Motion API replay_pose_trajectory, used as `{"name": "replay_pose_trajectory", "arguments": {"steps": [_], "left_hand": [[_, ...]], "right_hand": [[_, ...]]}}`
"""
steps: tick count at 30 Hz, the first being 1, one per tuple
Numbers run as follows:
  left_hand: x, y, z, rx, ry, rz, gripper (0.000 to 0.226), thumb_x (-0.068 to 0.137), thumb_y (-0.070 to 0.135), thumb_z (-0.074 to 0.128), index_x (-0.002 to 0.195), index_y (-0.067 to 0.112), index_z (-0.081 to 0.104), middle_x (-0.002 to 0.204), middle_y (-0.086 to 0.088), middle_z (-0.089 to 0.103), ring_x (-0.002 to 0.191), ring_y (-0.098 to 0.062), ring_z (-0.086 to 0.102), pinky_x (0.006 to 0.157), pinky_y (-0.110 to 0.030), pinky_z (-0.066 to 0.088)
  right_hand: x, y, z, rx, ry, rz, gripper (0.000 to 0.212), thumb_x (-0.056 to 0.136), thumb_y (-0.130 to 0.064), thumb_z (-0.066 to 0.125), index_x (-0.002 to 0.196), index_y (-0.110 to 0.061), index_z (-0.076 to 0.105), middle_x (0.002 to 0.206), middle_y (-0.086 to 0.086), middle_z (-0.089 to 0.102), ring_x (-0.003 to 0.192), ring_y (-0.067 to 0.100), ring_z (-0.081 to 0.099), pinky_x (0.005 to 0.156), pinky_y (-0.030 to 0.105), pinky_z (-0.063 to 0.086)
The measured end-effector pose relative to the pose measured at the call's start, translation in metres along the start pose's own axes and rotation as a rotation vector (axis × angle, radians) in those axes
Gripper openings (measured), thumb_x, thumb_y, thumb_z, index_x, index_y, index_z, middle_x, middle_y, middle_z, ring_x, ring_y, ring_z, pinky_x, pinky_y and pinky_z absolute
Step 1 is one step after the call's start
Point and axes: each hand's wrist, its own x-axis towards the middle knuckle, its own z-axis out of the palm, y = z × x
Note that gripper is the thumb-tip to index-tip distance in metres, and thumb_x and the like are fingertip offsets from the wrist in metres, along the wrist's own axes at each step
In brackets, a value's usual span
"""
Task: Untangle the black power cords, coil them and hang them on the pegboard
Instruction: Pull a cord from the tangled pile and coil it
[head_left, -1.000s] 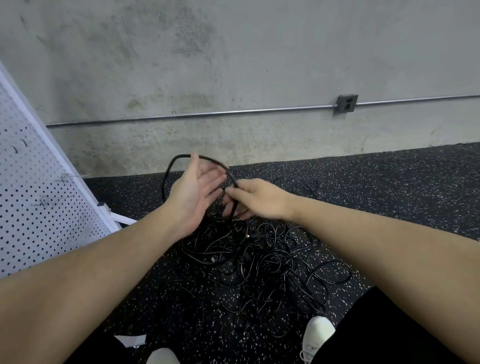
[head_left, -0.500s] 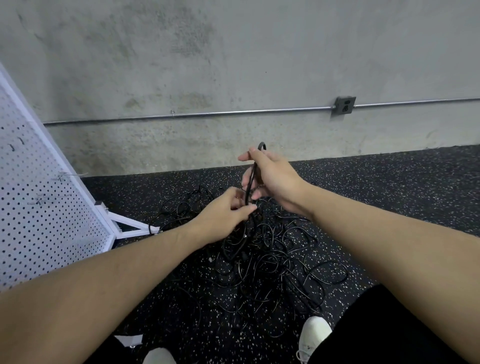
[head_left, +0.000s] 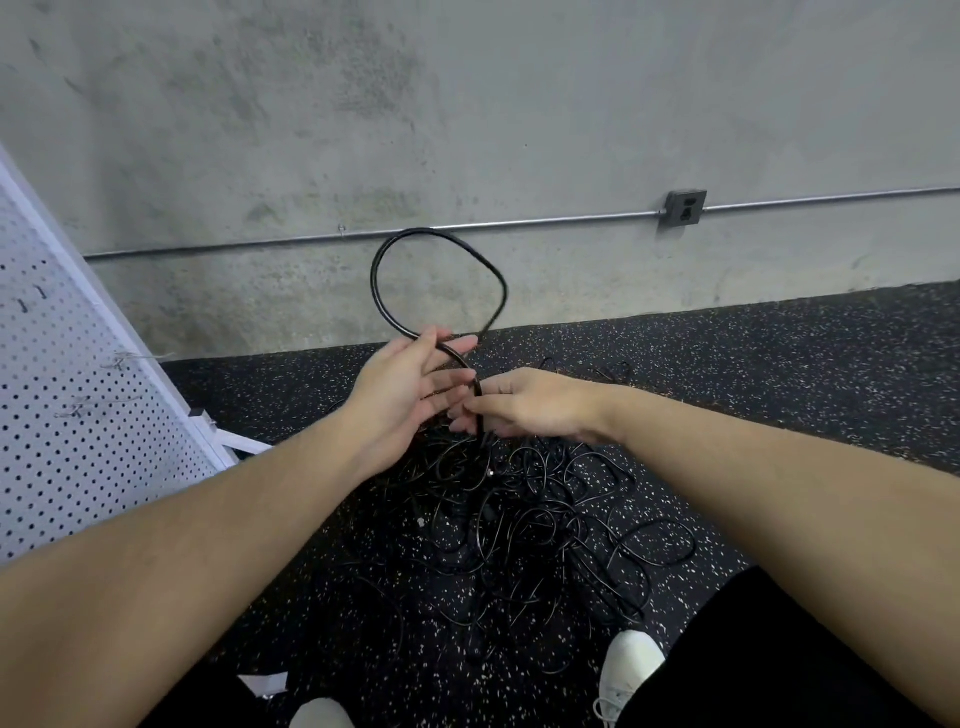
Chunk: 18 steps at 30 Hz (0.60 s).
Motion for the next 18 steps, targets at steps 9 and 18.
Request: {"name": "replay_pose_trajectory", "arguments": {"steps": [9, 18], "left_hand": [[-0.009, -0.03, -0.021, 0.767, -0.309, -0.061, 0.049, 0.099, 0.067, 0.043, 0.125, 0.032, 0.065, 0.117, 0.012, 0.074, 0.112, -0.002, 0.065, 0.101, -0.031, 0.048], [-0.006, -0.02, -0.011, 0.646, -0.192, 0.059, 0.015, 0.106, 0.022, 0.053, 0.109, 0.021, 0.068, 0.097, 0.001, 0.078, 0.089, -0.022, 0.074, 0.079, -0.032, 0.061]], "right_hand": [[0.001, -0.019, -0.014, 0.327, 0.388, -0.144, 0.027, 0.108, -0.019, 0.044, 0.115, -0.005, 0.066, 0.076, 0.009, 0.072, 0.065, 0.015, 0.071, 0.057, 0.023, 0.057], [0.002, -0.01, -0.025, 0.504, 0.346, -0.015, 0.045, 0.11, -0.034, 0.024, 0.142, -0.017, 0.051, 0.119, 0.003, 0.072, 0.11, 0.022, 0.067, 0.085, 0.04, 0.062]]}}
